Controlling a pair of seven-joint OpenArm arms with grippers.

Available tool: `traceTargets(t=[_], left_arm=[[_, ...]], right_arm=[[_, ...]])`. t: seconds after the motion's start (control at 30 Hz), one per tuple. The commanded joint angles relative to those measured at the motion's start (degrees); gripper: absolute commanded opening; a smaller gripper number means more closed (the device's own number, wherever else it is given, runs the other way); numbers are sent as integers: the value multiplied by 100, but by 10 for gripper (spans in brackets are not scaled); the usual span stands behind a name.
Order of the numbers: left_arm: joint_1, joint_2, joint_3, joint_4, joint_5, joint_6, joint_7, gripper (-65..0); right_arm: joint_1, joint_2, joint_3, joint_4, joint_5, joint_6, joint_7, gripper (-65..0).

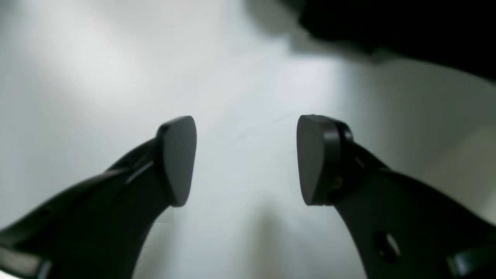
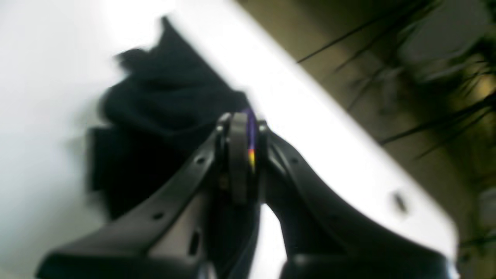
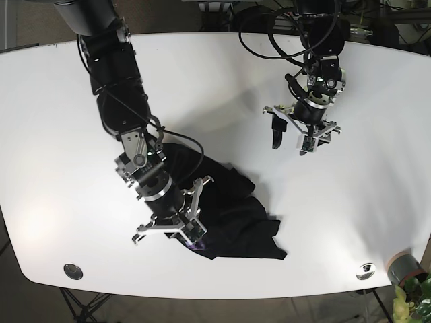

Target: Fold the T-shirt properly

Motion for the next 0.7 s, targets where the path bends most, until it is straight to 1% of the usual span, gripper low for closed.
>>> traceTargets(t=[0.0,0.07,0.1,0.17,0.2,0.3,0.37,0.43,0.47,0.53,0.57,0.67], left_arm=[[-4,-25,117,138,-69,20,-116,-276],[4,-25,196,191,-69,20,-116,-276],[4,-25,222,209,-69,20,-116,-276],[13,-25,292,209,-69,20,-116,-276],[31,-25,336,209,-69,29,-116,-276],[66,-25,372,217,-69,29,-116,-276],[66,-16,372,217,-69,29,-116,-276],[57,-16,372,209,-69,29,-116,-276],[57,-16,372,209,-69,29,-116,-276],[57,-16,372,209,-69,29,-125,-276],[57,-16,372,209,-69,29,-125,-276],[40,-16,363,174,-69,29,-125,-276]], right_arm=[[567,125,15,264,53,-40,67,-629],[857,231,33,396,53,-31,-135,-629],[971,275,94,449,62,13,-223,-629],[1218,310,235,502,62,207,-328,-629],[1376,310,367,519,53,382,-381,-629],[1719,310,648,519,9,690,-539,-629],[1851,310,762,519,18,840,-654,-628],[1877,310,806,528,18,1024,-794,-606],[1859,292,824,581,45,1068,-865,-580],[1701,284,824,766,62,1086,-996,-514],[1499,248,806,889,62,1086,-1032,-458],[1139,-33,806,1038,62,1121,-1032,-306]])
